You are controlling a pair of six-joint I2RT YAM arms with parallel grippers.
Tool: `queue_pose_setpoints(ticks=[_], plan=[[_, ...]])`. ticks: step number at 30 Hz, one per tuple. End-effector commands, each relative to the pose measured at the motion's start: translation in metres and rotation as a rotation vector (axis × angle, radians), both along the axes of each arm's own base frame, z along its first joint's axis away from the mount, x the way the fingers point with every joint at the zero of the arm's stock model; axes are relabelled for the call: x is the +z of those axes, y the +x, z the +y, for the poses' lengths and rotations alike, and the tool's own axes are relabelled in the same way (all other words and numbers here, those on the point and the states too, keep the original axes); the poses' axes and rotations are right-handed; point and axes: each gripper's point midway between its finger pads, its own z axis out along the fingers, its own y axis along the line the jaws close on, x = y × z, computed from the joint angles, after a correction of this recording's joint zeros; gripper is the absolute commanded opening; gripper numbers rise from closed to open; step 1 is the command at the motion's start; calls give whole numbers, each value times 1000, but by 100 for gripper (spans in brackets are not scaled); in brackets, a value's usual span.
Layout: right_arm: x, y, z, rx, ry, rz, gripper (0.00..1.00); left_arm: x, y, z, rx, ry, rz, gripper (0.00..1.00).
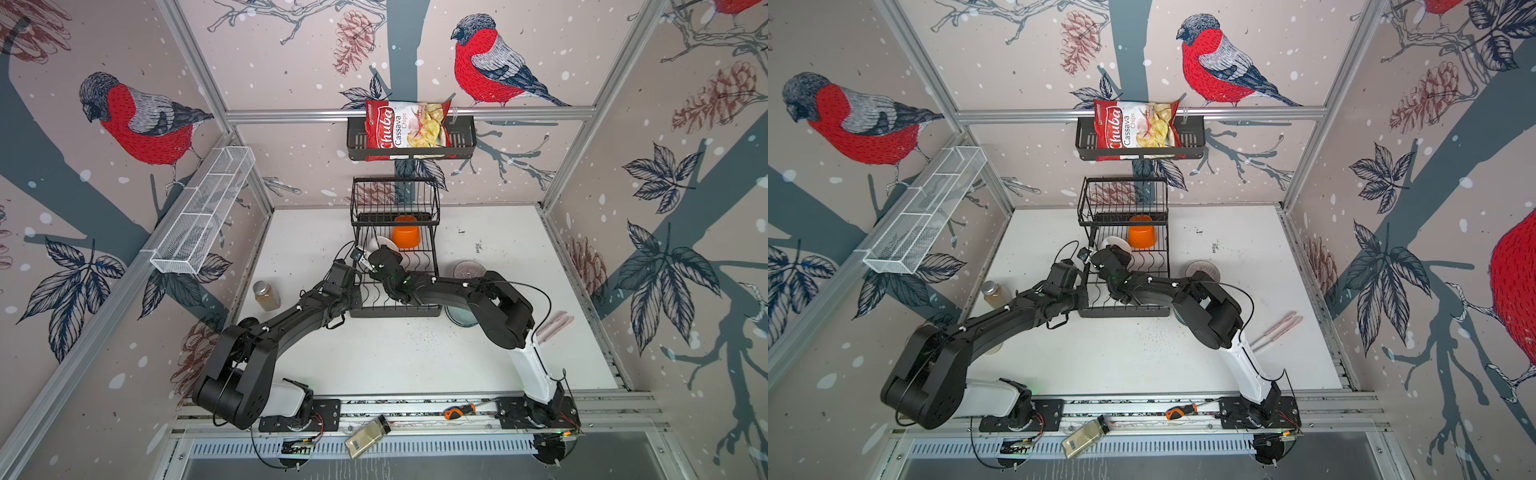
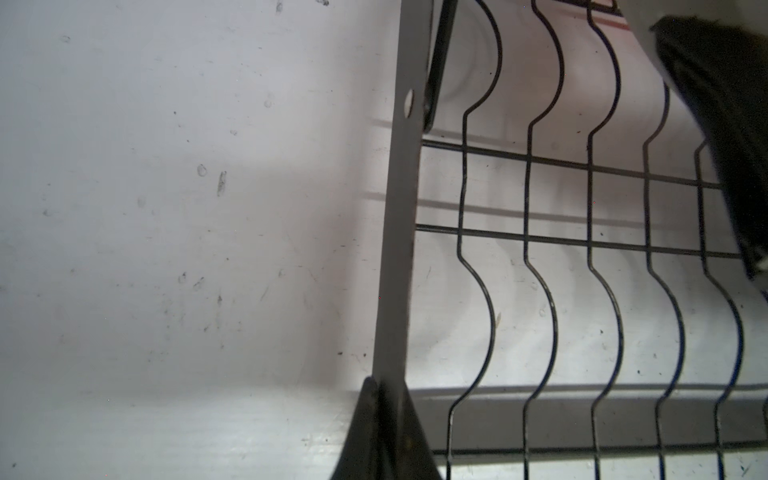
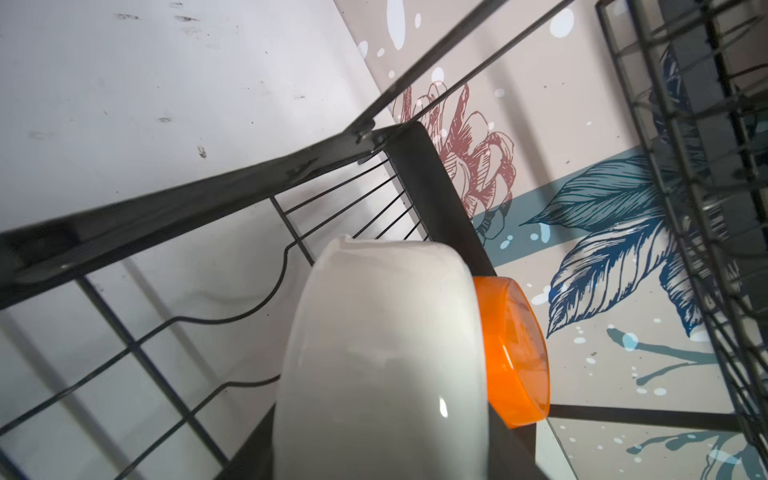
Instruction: Load the bowls into the dish rack
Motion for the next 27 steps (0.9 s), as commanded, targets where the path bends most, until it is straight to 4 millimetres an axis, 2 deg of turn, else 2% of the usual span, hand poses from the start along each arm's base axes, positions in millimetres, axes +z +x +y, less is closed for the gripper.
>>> queue_pose_setpoints(ticks=[1, 9, 17, 27], plan=[[30, 11, 7, -18, 77, -130, 37, -15, -18, 2, 32, -24, 99, 0], [26, 28, 7, -30, 87, -142, 37, -12, -17, -2, 20, -41, 93, 0], [13, 51, -4, -61, 79, -133, 40, -15, -20, -1, 25, -42, 99, 0], [10, 63, -15, -94, 51, -163, 40, -15, -19, -1, 25, -42, 94, 0]])
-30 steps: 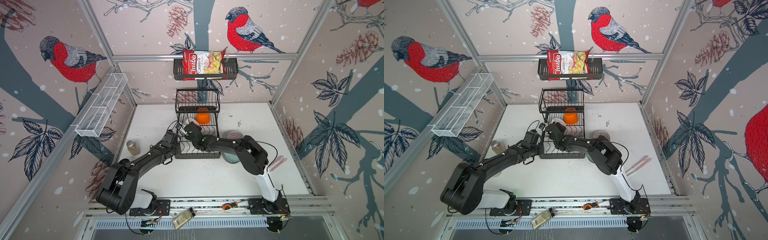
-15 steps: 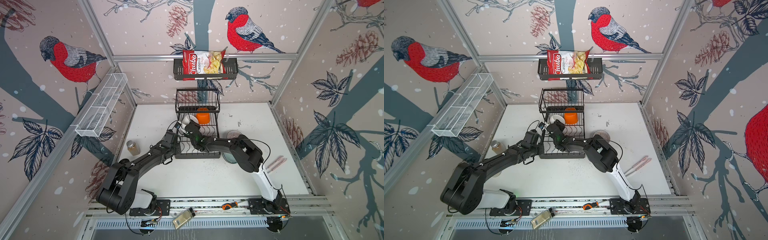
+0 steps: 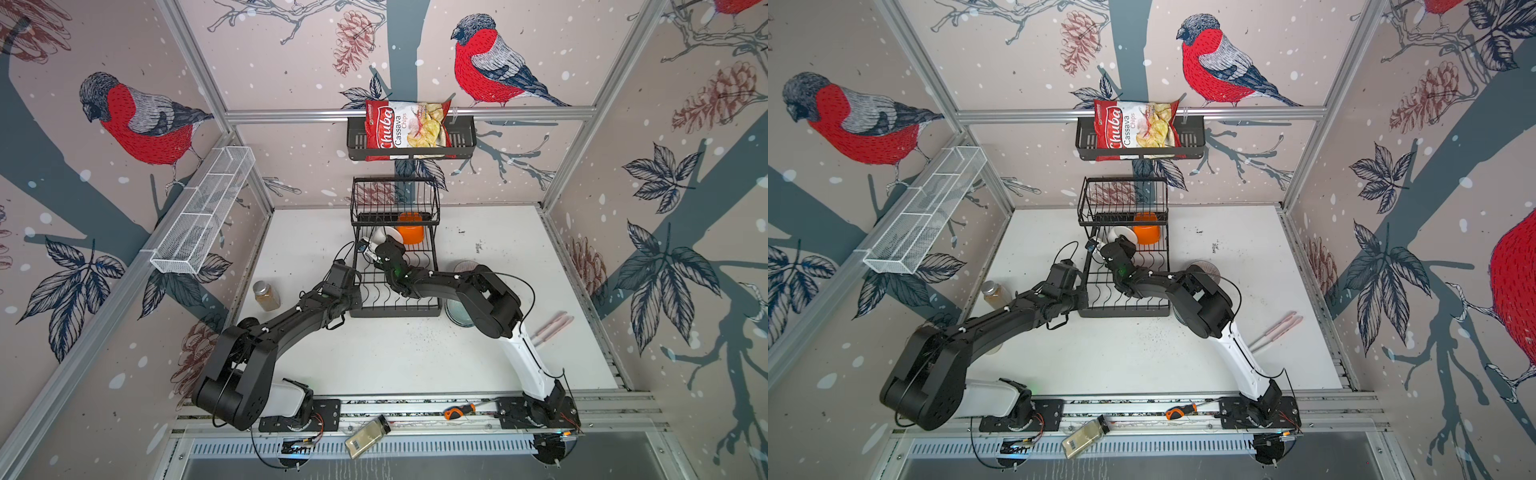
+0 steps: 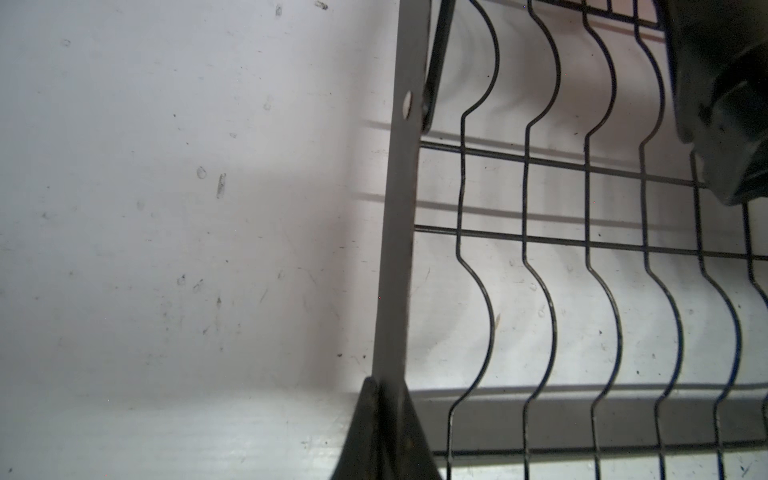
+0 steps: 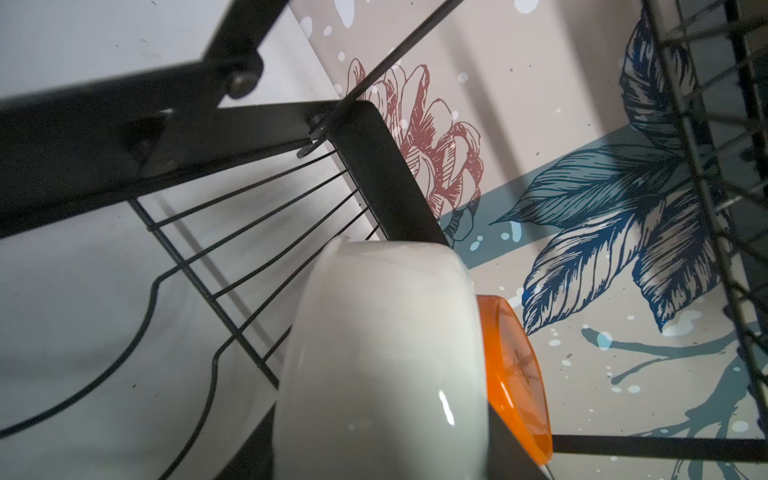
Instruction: Load the bowls into the dish rack
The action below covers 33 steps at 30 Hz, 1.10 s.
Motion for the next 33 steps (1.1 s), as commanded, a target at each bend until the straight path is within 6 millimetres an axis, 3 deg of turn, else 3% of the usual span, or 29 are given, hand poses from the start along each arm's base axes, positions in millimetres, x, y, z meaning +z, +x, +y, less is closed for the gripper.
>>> queue_pose_setpoints(ticks=[1, 19, 33], plan=[[22, 9, 1, -30, 46, -77, 40, -15, -19, 0, 27, -36, 103, 0], [-1, 14, 17, -10, 61, -42, 45, -14, -22, 0, 26, -45, 94, 0], [-12, 13, 12, -27, 53, -50, 62, -15, -21, 2, 29, -34, 96, 0]])
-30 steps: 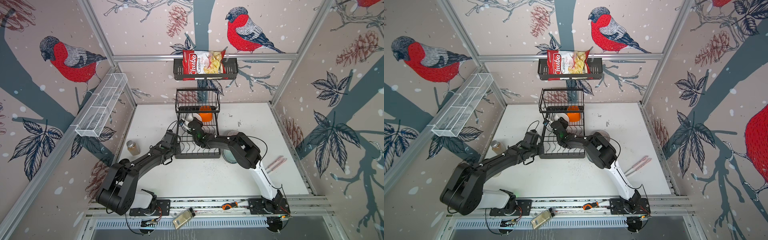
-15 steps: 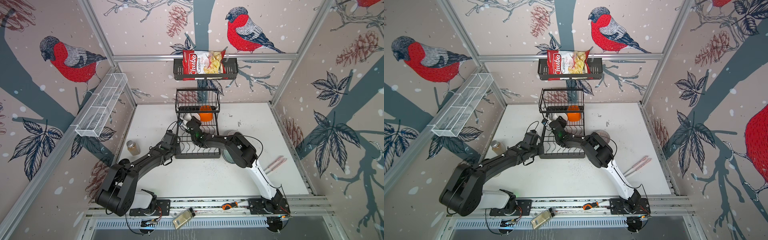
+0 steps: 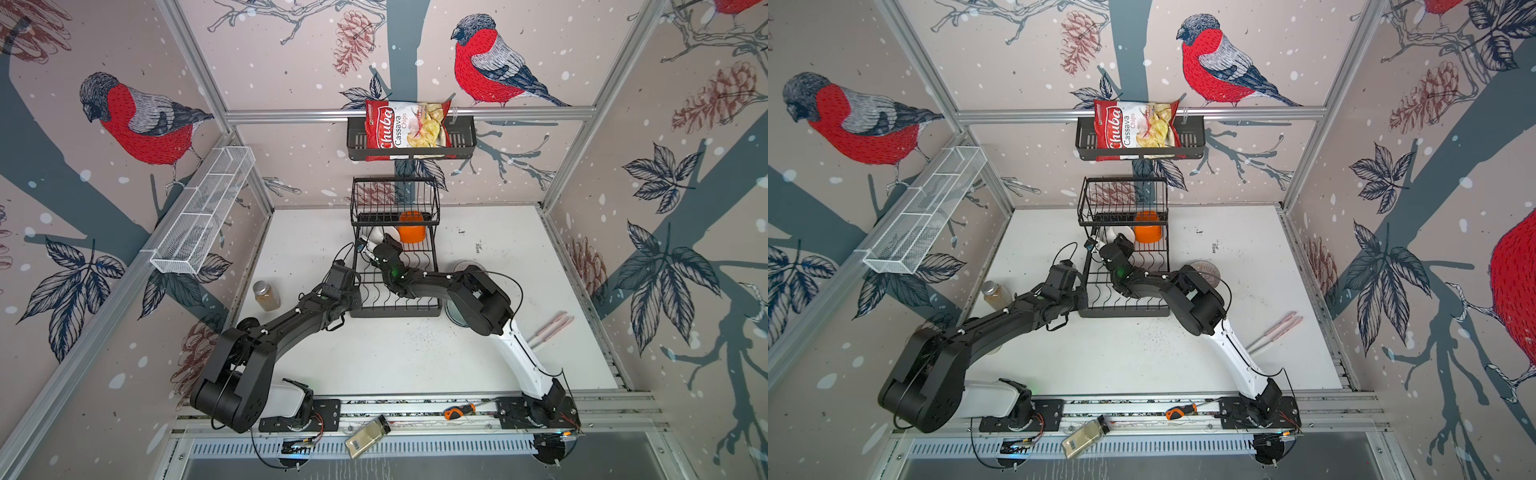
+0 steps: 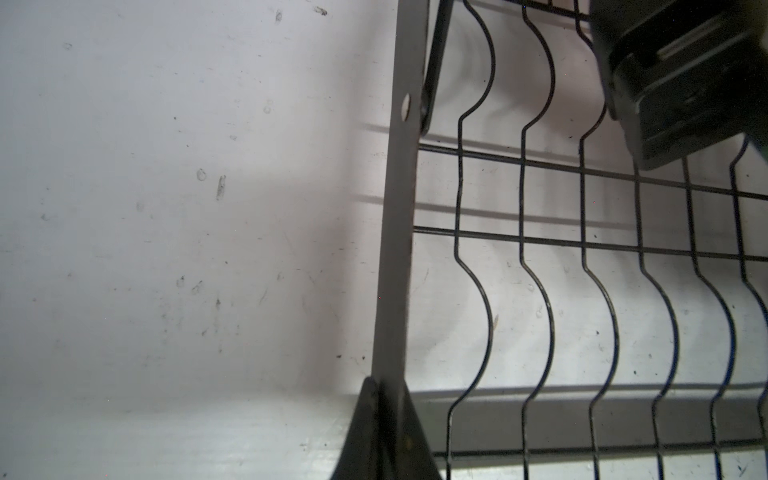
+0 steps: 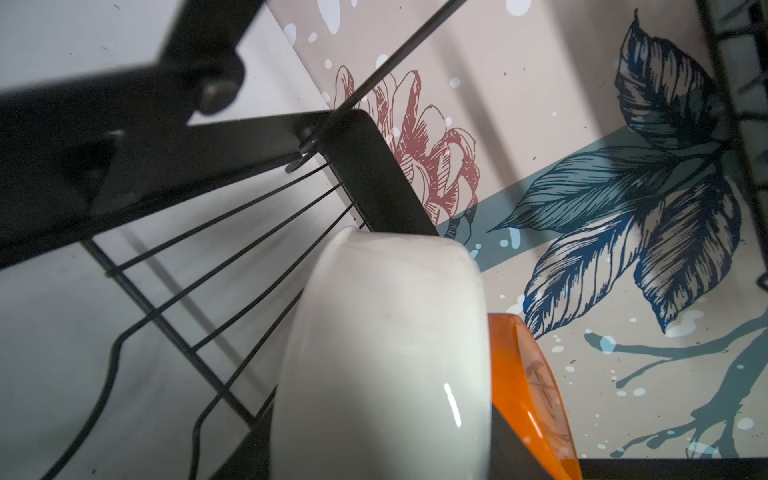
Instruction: Load the bowls into the dish rack
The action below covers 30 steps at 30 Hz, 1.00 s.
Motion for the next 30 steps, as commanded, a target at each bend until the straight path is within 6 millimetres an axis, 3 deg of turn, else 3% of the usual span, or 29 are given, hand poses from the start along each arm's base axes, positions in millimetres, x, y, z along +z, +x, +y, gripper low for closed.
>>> queue_pose_setpoints(ticks=[1, 30], plan=[[2, 1, 0, -9, 21, -12, 63, -15, -21, 1, 28, -27, 111, 0], [5, -2, 2, 1, 6, -41, 84, -18, -23, 4, 31, -17, 113, 0]])
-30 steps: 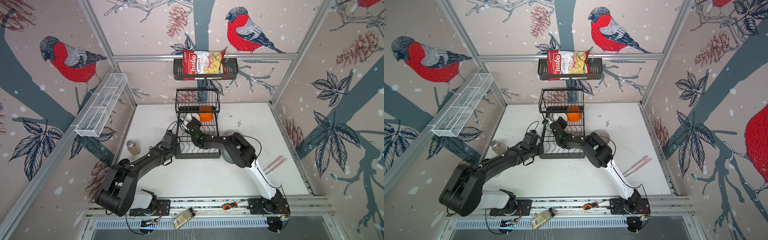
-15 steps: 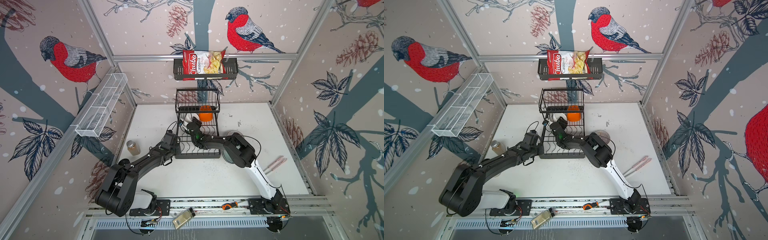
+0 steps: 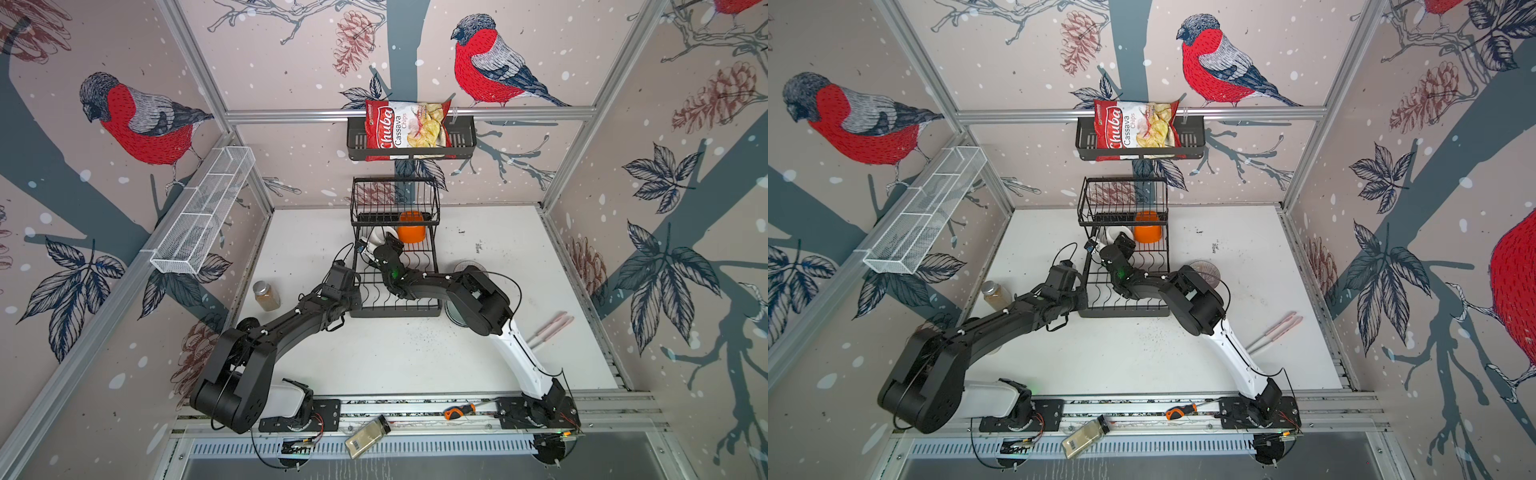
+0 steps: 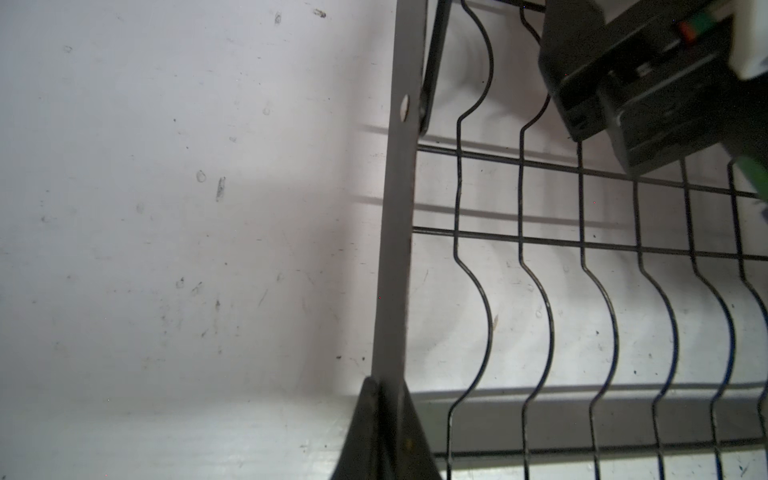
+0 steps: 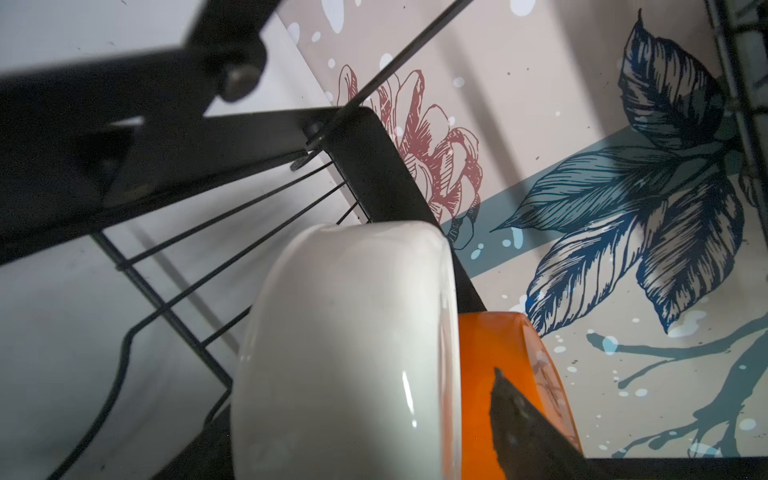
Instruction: Load the bowls into the dish rack
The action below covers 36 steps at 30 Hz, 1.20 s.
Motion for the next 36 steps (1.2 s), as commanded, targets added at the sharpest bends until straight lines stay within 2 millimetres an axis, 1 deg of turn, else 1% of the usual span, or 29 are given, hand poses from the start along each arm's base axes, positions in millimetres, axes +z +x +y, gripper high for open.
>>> queue_pose_setpoints(ticks=[1, 9, 15, 17, 30, 32, 36], plan=[[7, 0, 1, -4, 6, -31, 84, -18, -23, 4, 34, -18, 121, 0], [9, 2, 2, -4, 13, -34, 88, -19, -23, 3, 32, -17, 124, 0], [12, 2, 3, -1, 16, -38, 94, -20, -23, 3, 31, -19, 124, 0], [13, 2, 3, -1, 17, -38, 94, -20, -22, 3, 31, -20, 123, 0], [14, -10, 5, 21, 44, 13, 97, -21, -24, 3, 30, -19, 126, 0], [17, -10, 4, 23, 57, 19, 97, -21, -24, 3, 31, -19, 126, 0], [16, -11, 4, 31, 66, 43, 97, -21, -24, 3, 31, -19, 126, 0]])
